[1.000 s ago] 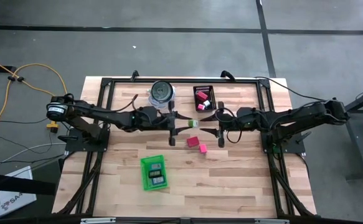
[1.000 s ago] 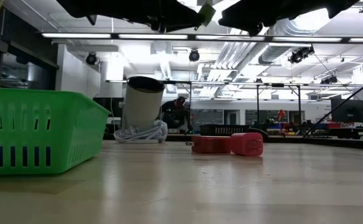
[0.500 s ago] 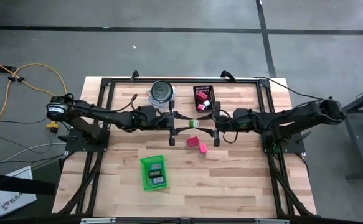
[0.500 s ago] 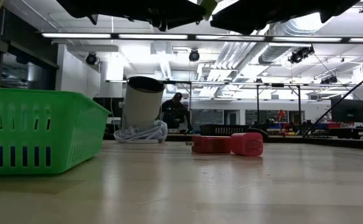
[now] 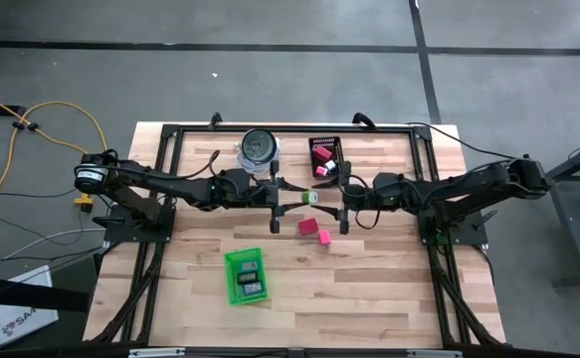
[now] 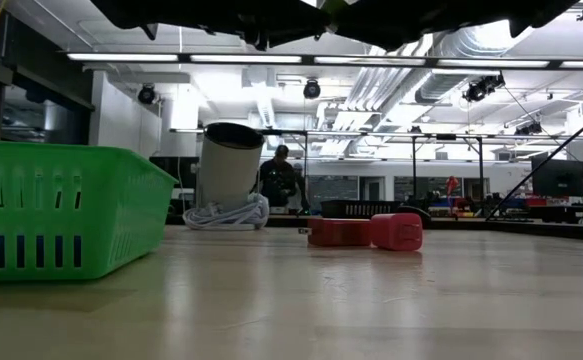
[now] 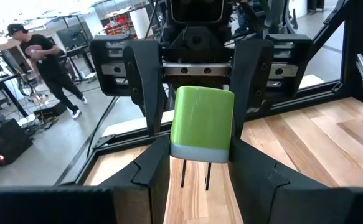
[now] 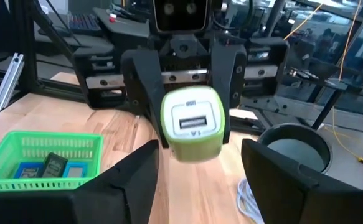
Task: Pick & Place Office items
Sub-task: Put the green charger adapter into the black bin
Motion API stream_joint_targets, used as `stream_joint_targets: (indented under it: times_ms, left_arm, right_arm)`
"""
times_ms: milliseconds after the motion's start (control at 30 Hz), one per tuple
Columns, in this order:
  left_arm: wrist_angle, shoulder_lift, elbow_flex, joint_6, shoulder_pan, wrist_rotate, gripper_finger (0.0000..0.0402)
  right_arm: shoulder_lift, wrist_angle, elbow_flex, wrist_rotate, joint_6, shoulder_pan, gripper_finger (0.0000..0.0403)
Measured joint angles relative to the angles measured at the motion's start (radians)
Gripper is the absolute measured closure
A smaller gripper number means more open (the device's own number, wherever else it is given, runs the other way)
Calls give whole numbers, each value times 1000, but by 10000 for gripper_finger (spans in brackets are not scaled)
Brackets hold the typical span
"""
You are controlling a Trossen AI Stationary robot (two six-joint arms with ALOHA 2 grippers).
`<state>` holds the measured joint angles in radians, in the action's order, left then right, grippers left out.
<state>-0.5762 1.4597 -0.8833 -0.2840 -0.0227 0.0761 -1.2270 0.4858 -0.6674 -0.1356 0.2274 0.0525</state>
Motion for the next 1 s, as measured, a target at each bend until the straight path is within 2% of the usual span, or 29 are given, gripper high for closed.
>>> stream_joint_targets:
  times_ms: [400, 567, 1000]
  left_arm:
    - [-1, 0, 0, 0, 0, 5, 270]
    - [-10, 0, 0, 1, 8, 5, 270]
    - [-22, 0, 0, 4, 8, 5, 270]
  right_arm:
    - [0, 39, 0, 8, 39, 1, 189]
    - [0, 66, 0, 47, 40, 1, 202]
    - [0, 73, 0, 60, 41, 1, 244]
